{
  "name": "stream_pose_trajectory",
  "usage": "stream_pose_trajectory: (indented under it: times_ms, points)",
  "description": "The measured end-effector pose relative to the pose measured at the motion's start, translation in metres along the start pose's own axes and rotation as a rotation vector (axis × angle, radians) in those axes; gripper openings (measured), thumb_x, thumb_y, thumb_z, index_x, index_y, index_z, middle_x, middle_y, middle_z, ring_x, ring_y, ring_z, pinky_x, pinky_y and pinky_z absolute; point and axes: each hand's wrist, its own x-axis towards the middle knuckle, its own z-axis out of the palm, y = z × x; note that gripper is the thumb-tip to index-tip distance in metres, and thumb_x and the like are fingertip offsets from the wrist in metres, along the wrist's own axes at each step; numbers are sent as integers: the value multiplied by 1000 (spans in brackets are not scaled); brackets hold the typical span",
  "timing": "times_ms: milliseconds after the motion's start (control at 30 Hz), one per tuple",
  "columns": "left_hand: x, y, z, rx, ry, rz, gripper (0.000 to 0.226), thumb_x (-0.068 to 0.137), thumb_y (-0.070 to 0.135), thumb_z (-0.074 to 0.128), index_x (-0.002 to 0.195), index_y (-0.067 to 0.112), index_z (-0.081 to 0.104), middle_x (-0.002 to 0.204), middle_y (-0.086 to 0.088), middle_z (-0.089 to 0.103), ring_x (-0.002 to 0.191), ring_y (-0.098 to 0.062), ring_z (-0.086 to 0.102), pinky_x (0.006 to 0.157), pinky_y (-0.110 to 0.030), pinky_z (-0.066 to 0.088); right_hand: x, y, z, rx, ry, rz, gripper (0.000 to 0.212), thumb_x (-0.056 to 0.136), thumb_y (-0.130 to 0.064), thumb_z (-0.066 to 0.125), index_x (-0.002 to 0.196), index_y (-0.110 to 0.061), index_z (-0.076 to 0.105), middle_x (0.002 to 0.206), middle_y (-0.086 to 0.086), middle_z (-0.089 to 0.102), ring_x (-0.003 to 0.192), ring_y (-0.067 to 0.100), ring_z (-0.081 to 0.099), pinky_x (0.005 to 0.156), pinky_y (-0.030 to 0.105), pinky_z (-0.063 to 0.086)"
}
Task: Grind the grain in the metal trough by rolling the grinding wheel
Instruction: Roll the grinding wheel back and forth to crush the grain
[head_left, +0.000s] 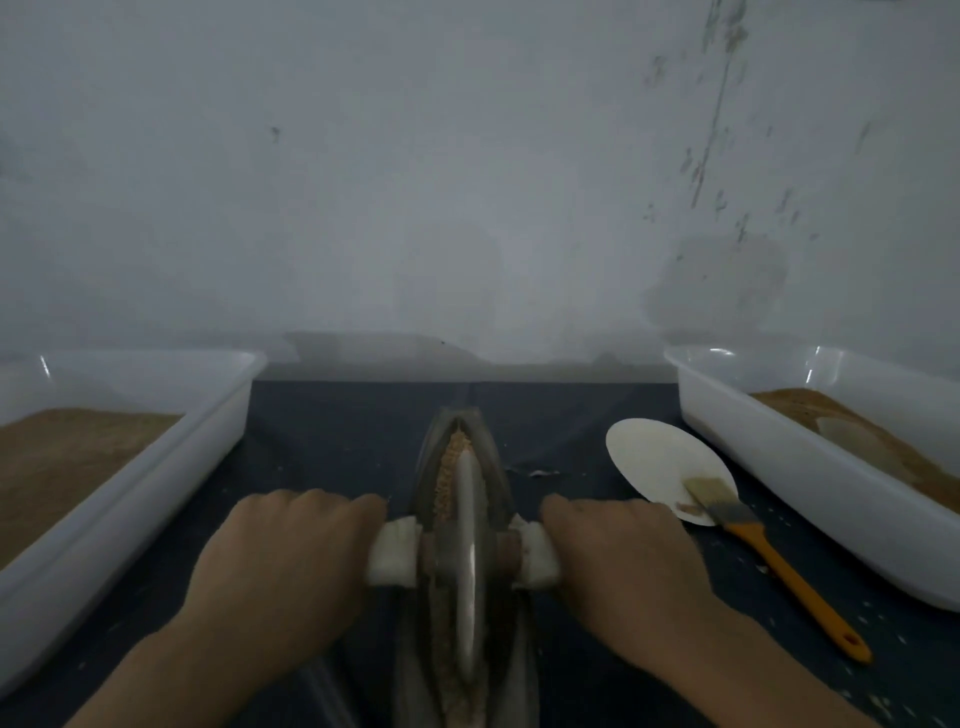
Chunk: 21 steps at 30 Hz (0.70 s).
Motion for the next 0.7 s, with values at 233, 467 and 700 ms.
stream_pose_trajectory:
  times_ms: [233, 467, 700]
  points:
    - [42, -13, 42, -29, 13, -119, 46, 56, 37, 79, 62, 30, 35, 51, 6, 52, 42, -18, 52, 45, -23, 23, 70, 14, 20, -87, 27, 2, 25, 76, -24, 68, 88, -21, 46, 82, -1, 63, 67, 23, 60, 52, 31, 30]
    - [18, -7, 24, 10, -31, -101, 31, 73, 52, 57, 73, 34, 32, 70, 9, 55, 66, -10, 58, 54, -29, 29, 32, 5, 6, -58, 31, -38, 34, 63, -28, 79, 83, -23, 51, 72, -3, 61, 58, 16, 57, 48, 29, 31]
    - [-17, -6, 19, -92, -31, -139, 47, 46, 56, 69, 64, 36, 30, 48, 8, 40, 47, -10, 56, 43, -24, 24, 3, -6, -16, -73, 112, -111, 42, 37, -24, 85, 61, -21, 51, 46, -4, 48, 34, 15, 43, 36, 25, 24]
